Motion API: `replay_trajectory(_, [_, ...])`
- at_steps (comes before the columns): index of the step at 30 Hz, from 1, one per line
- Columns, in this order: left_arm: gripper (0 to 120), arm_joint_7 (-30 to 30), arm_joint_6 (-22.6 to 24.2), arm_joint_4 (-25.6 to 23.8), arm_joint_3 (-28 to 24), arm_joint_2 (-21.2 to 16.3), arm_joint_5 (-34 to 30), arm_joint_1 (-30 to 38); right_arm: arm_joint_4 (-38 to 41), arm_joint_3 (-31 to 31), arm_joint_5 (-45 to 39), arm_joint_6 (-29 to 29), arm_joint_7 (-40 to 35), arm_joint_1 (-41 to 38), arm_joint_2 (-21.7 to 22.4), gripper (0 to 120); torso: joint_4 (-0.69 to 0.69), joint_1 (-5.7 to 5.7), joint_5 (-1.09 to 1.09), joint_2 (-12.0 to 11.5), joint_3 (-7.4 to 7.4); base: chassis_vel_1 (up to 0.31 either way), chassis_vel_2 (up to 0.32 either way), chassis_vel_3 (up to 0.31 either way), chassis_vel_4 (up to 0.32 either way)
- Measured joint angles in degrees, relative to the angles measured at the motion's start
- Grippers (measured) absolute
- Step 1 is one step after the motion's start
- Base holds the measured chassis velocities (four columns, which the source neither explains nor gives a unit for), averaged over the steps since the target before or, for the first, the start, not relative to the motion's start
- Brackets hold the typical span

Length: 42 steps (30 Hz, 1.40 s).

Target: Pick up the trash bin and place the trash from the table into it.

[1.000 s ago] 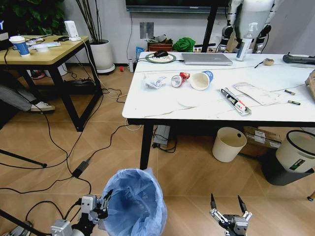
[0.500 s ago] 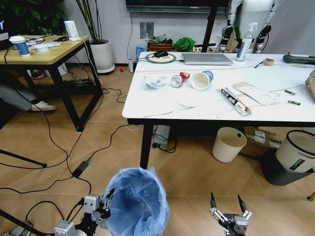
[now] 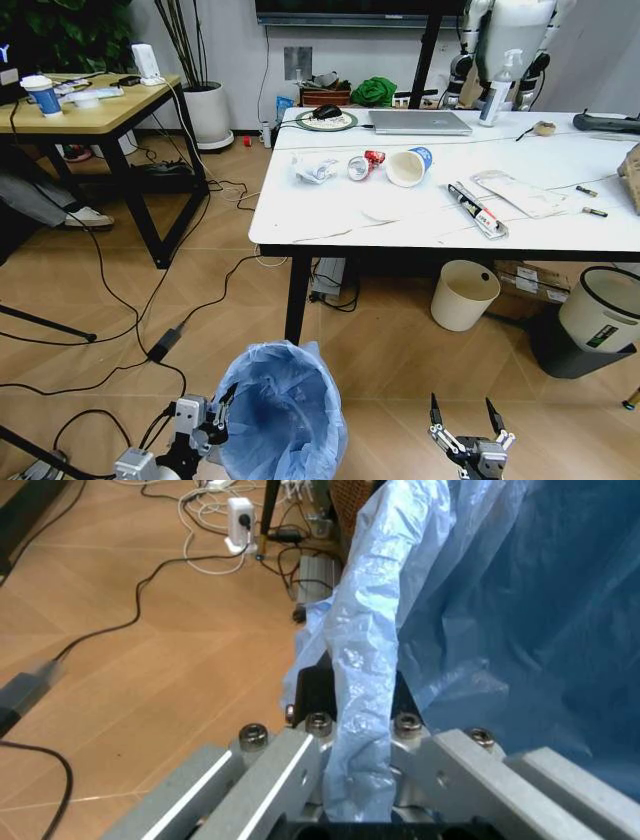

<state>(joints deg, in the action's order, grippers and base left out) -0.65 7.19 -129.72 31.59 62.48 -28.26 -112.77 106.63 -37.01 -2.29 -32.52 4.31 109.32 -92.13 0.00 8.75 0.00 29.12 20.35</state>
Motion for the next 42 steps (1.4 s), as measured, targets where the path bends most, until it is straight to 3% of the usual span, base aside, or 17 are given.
replay_trajectory(42, [0, -2.10, 1.65, -2.17, 0.29, -0.01, -3.94, -2.10, 3.26, -0.51, -0.39, 1.27, 0.02, 0.65, 0.00, 100, 0.00, 4.28, 0.00, 10.74, 6.45, 0.000, 0.000, 0.000, 0.000])
